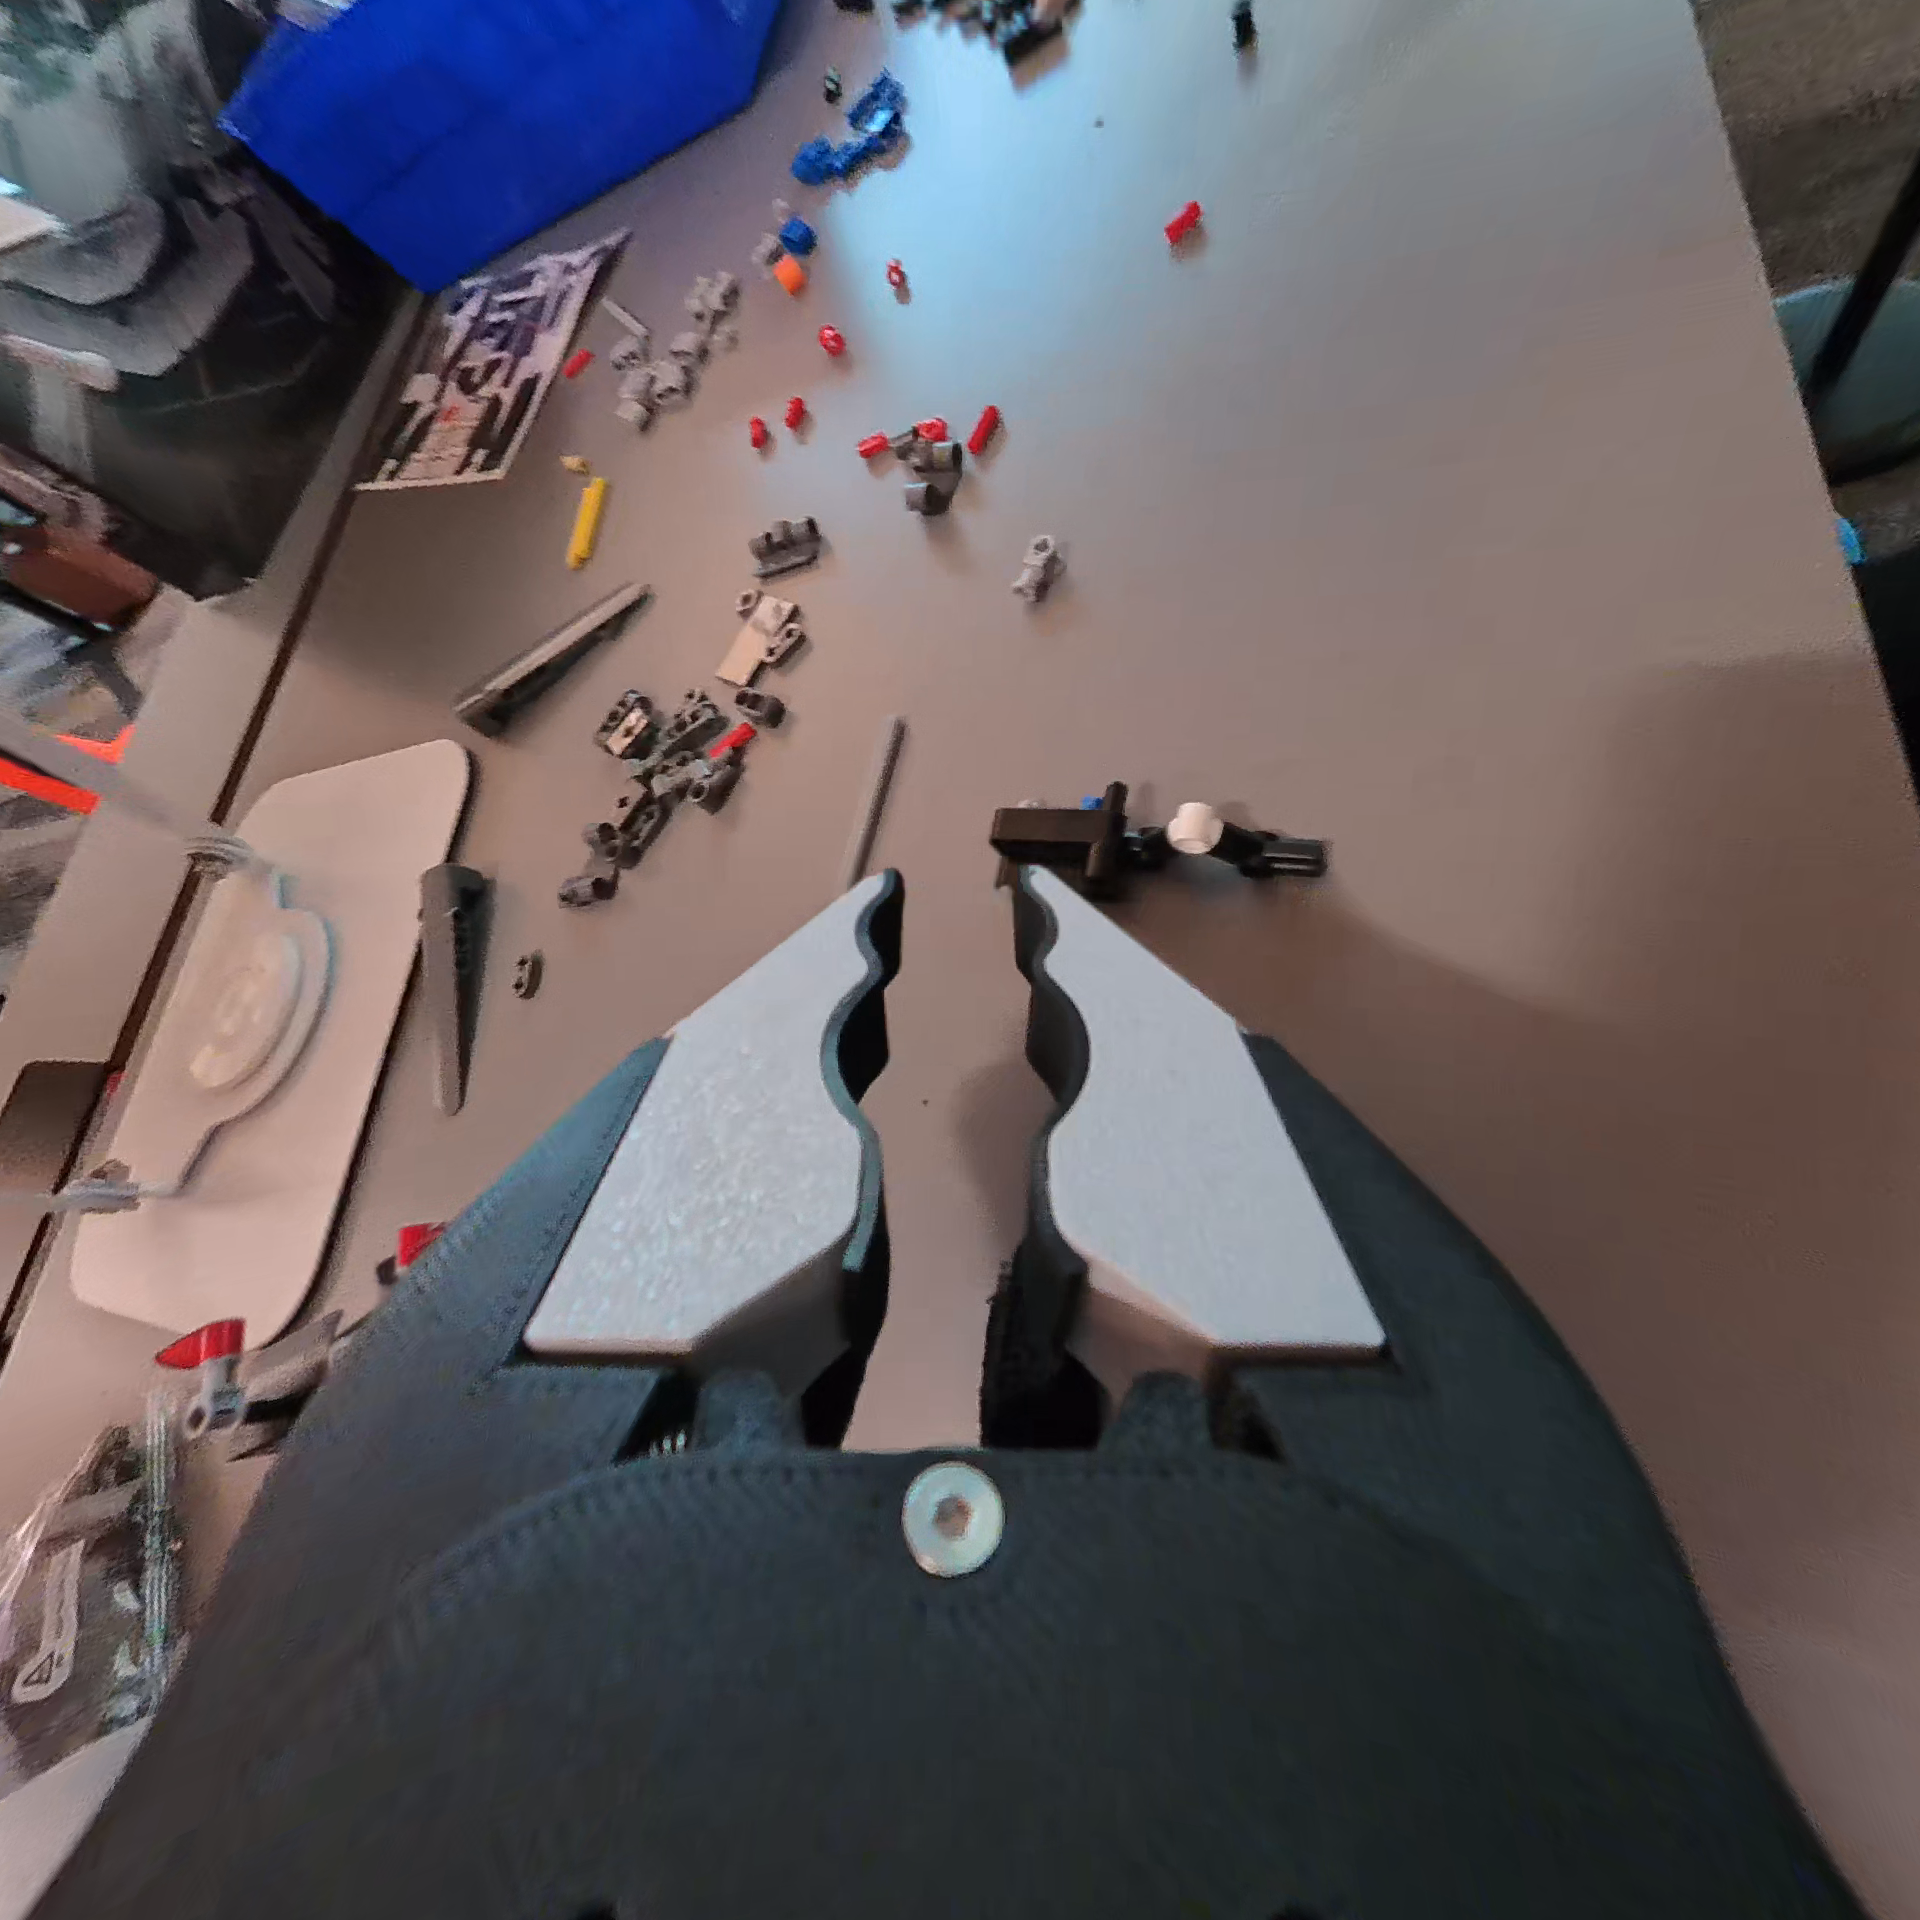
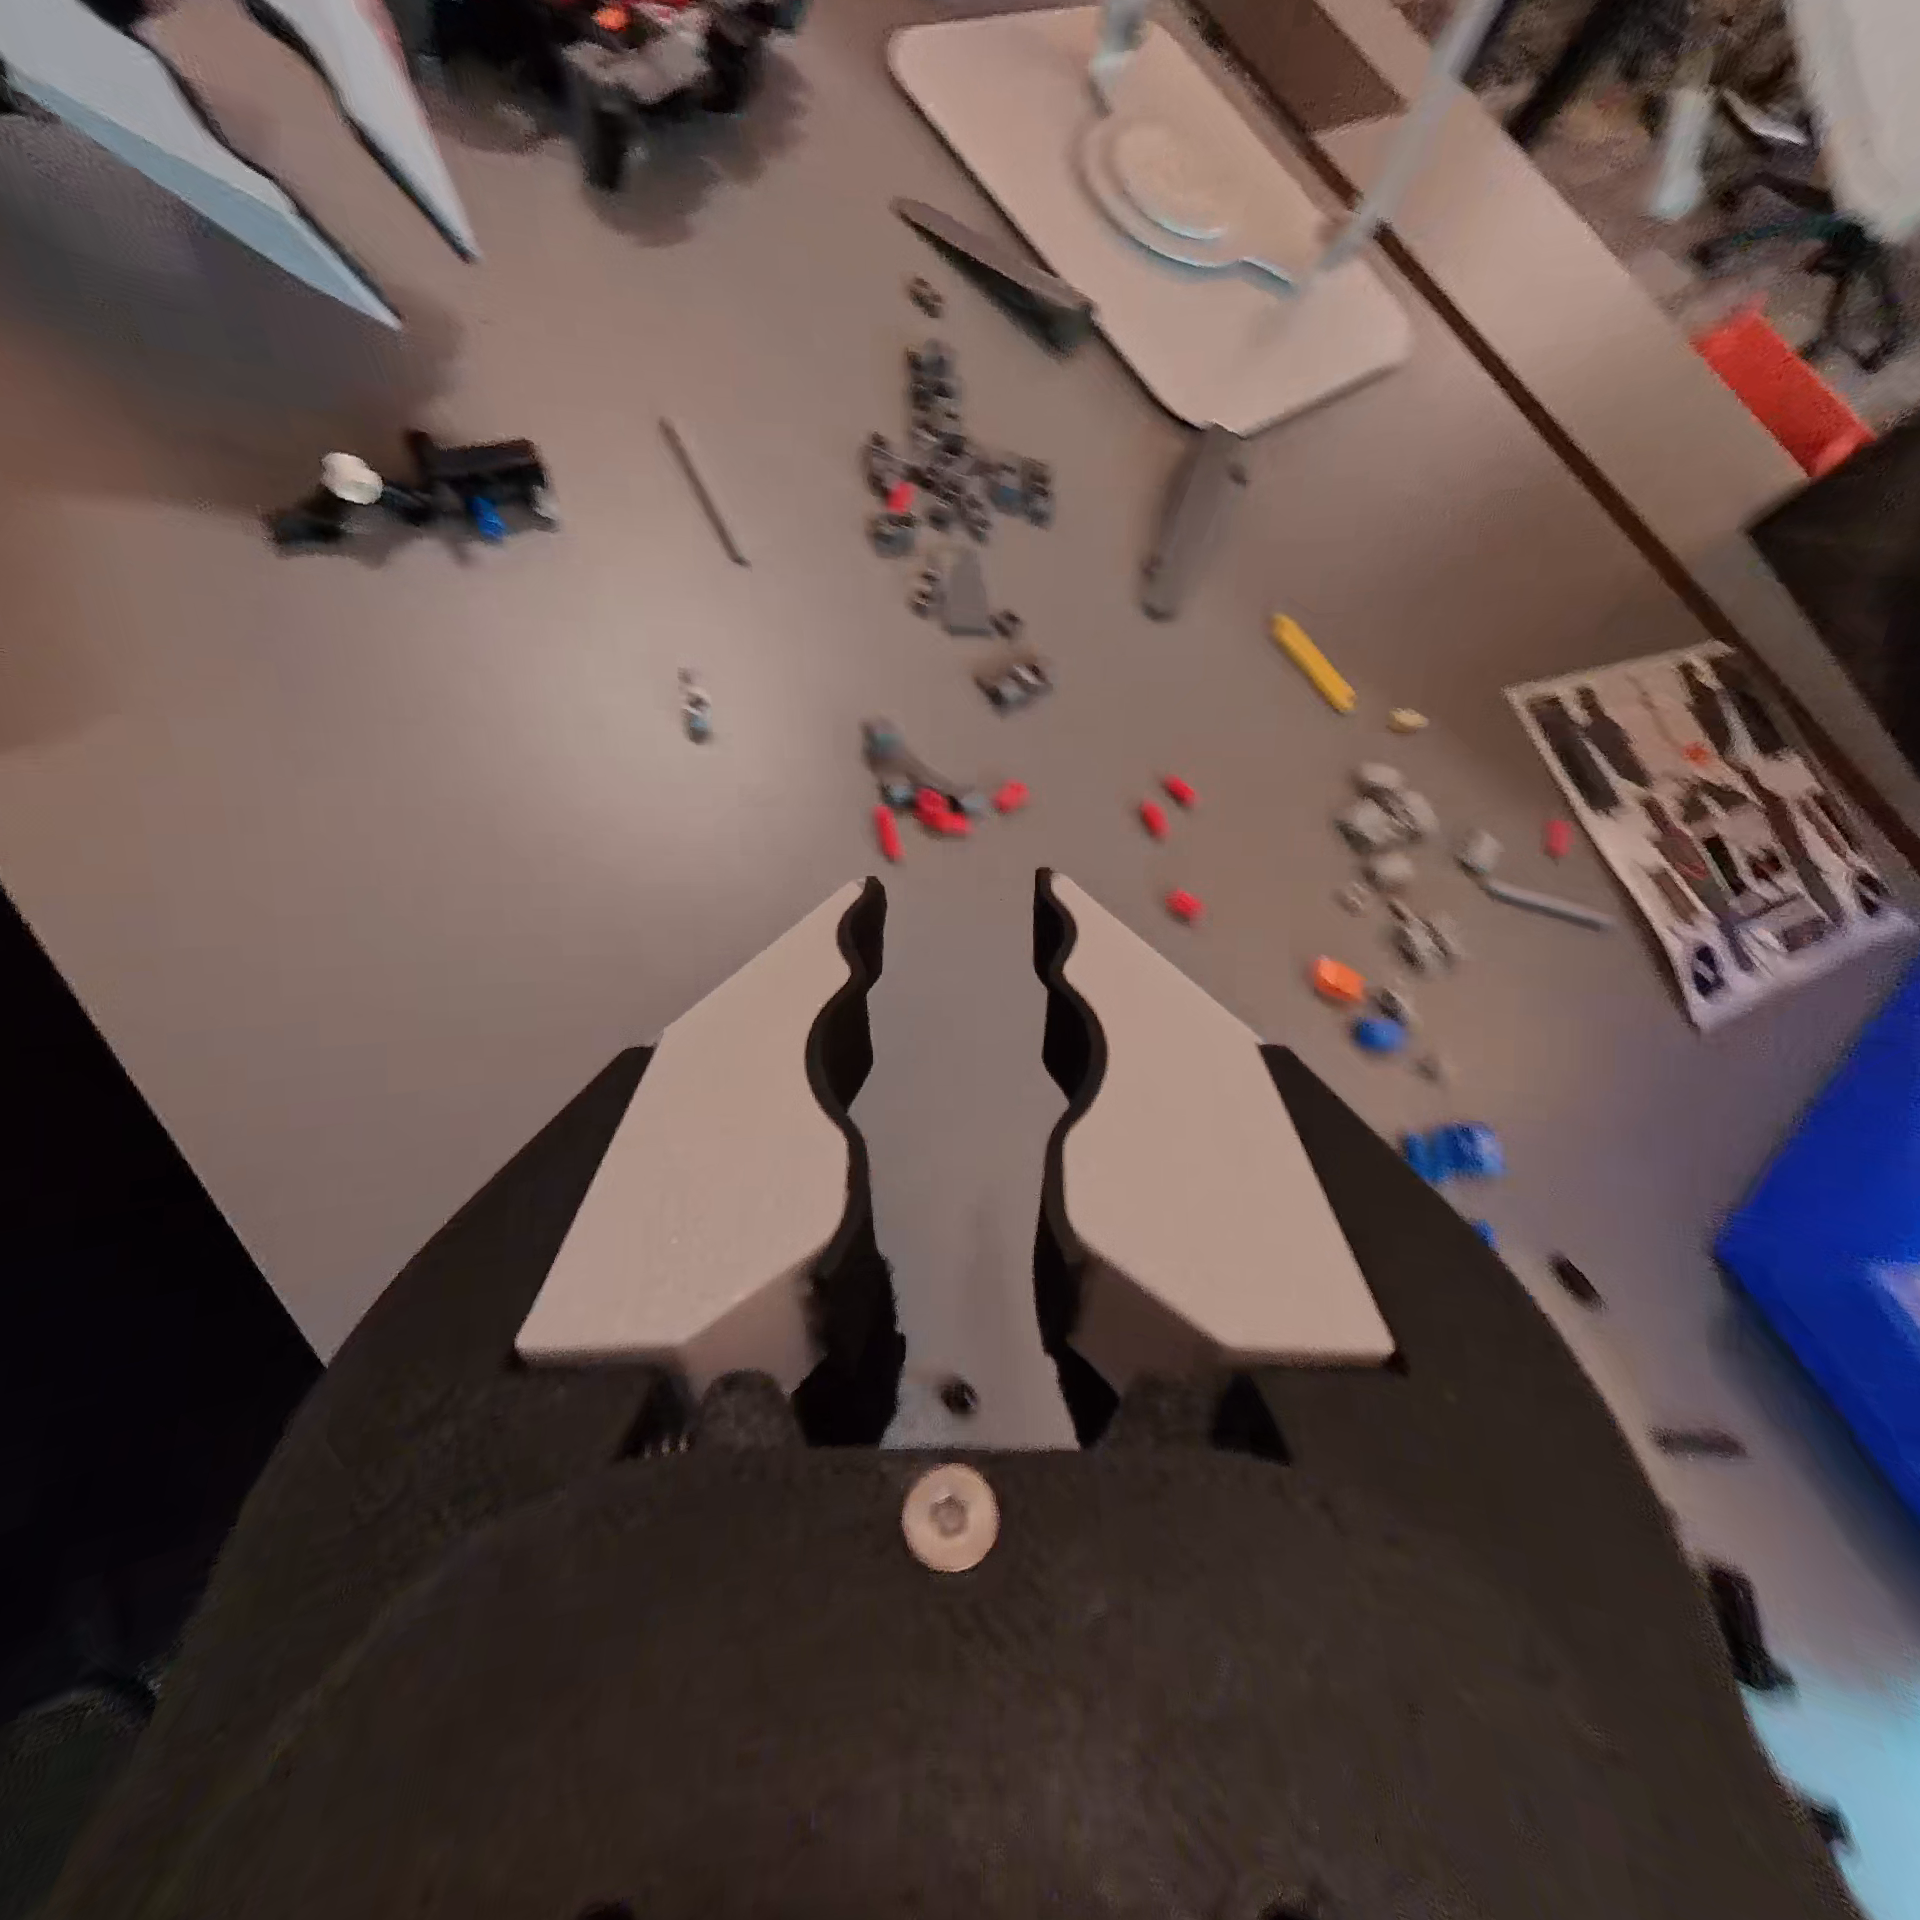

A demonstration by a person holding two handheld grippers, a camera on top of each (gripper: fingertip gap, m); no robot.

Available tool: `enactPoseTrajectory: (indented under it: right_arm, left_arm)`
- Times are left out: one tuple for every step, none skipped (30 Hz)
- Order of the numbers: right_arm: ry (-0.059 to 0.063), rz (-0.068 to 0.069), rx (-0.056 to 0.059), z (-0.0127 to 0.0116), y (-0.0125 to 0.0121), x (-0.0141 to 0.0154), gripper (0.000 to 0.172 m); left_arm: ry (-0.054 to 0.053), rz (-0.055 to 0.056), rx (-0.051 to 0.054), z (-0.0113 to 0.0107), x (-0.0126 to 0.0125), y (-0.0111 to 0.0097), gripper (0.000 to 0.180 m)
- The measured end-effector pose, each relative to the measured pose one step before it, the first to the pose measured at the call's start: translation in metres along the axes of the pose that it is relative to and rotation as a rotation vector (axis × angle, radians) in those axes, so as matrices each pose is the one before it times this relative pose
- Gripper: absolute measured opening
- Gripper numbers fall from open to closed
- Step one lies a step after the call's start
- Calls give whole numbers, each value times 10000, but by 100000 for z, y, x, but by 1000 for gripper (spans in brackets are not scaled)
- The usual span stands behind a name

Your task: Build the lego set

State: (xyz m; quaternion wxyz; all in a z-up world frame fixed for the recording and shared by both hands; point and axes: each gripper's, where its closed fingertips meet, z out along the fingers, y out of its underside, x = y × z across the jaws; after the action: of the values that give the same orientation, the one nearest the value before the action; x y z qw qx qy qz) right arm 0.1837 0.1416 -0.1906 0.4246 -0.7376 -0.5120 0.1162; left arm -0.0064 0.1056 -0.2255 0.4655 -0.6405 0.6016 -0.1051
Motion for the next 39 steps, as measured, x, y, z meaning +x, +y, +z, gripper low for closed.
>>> enactPoseTrajectory:
  right_arm:
    - [328,166,-58,-1028,576,1236,27]
    - [358,138,-103,-1015,671,1298,28]
    - [337,142,-153,-959,758,1297,30]
    - [287,175,-212,-876,878,1236,32]
    - [313,149,-270,-793,978,1283,34]
    - [366,75,-300,-690,1044,1337,34]
    - [329,56,-298,-576,1056,1268,35]
    - [215,132,-285,-450,1056,1129,35]
    - [74,164,-246,-351,1016,904,34]
    - [35,102,-130,-289,845,791,33]
    - [27,108,-64,-230,747,753,31]
    - [-5,179,-108,-140,764,711,29]
    - [41,146,-122,-59,726,746,29]
    - [172,69,-137,32,683,864,28]
    - [169,12,-169,153,618,719,25]
    - [-78,-62,-83,319,337,162,23]
    - [-303,-89,46,468,-12,-407,21]
    - [-361,-68,26,618,-114,-628,22]
    - [-350,-93,-167,752,65,-685,23]
    - [-248,-169,-209,822,64,-597,23]
    - [-185,-168,-95,803,-126,-500,23]
    - [-197,-107,-66,730,-181,-444,25]
    - [-49,-104,-75,564,-92,-100,26]
    - [93,-90,-10,324,-112,245,26]
    - [41,-3,63,155,-146,309,26]
    - [-8,70,32,13,-20,341,27]
    - [47,54,-30,-108,129,491,26]
    - [81,-32,-69,-181,237,541,24]
    - [48,-115,-118,-214,354,462,22]
    - [16,-152,-132,-223,398,401,21]
    - [-28,-167,-76,-197,317,315,21]
    - [-171,-208,-9,-143,230,55,20]
    - [-280,-309,62,-42,91,-234,20]
    - [-234,-373,96,121,-70,-286,20]
    - [-199,-360,30,292,-67,-313,20]
    - [-166,-357,-95,424,37,-276,20]
    - [-98,-373,-130,438,58,-177,19]
    - [-95,-293,-132,423,59,-107,19]
    - [-110,-151,-132,371,84,16,19]
  left_arm:
    - [-189,-42,98,-3,-299,35,19]
    - [-175,-59,105,67,-224,5,20]
    - [-89,-75,66,122,-62,38,21]
    - [-64,-59,-38,186,-30,167,23]
    - [-209,18,-77,175,-232,190,24]
    - [-221,96,-53,148,-246,135,25]
    - [-69,80,-44,130,-27,91,26]
    - [-60,-2,-9,130,-34,38,28]
    - [-106,-36,27,126,-119,-17,28]
    - [-71,-40,2,122,-70,12,28]
    - [-120,-31,-7,104,-165,19,28]
    - [-213,-13,45,69,-321,-55,27]
    - [-110,-21,24,72,-200,-42,26]
    - [-15,-46,12,105,-66,-11,26]
    - [-58,-56,15,129,-125,3,26]
    - [-68,-32,2,171,-152,27,25]
    - [-75,3,-19,181,-156,36,25]
    - [-114,22,-30,160,-237,29,25]
    - [-83,4,-9,120,-201,-8,24]
    - [-21,-31,10,107,-111,-29,24]
    - [-30,-44,1,93,-118,3,24]
    - [-102,-7,27,59,-189,0,23]
    - [-89,19,8,18,-157,35,23]
    - [-25,2,-12,18,-40,85,22]
    - [-28,16,-8,-5,-36,82,21]
    - [-128,60,33,-18,-170,-20,20]
    - [-50,35,18,-1,-73,7,20]
    - [-8,33,-23,36,-9,52,20]
    - [-18,50,4,42,-32,20,20]
    - [-13,40,4,28,-21,3,20]
    - [22,14,-16,33,25,36,20]
    - [13,13,-15,23,26,17,20]
    - [-24,35,13,7,-16,-7,20]
    - [7,35,-14,22,44,26,20]
    - [11,38,-31,35,41,41,20]
    - [-7,48,-35,47,25,53,20]
    - [-20,55,-27,46,8,39,19]
    - [-2,51,-30,44,37,43,19]
    - [-13,47,-30,44,25,42,19]
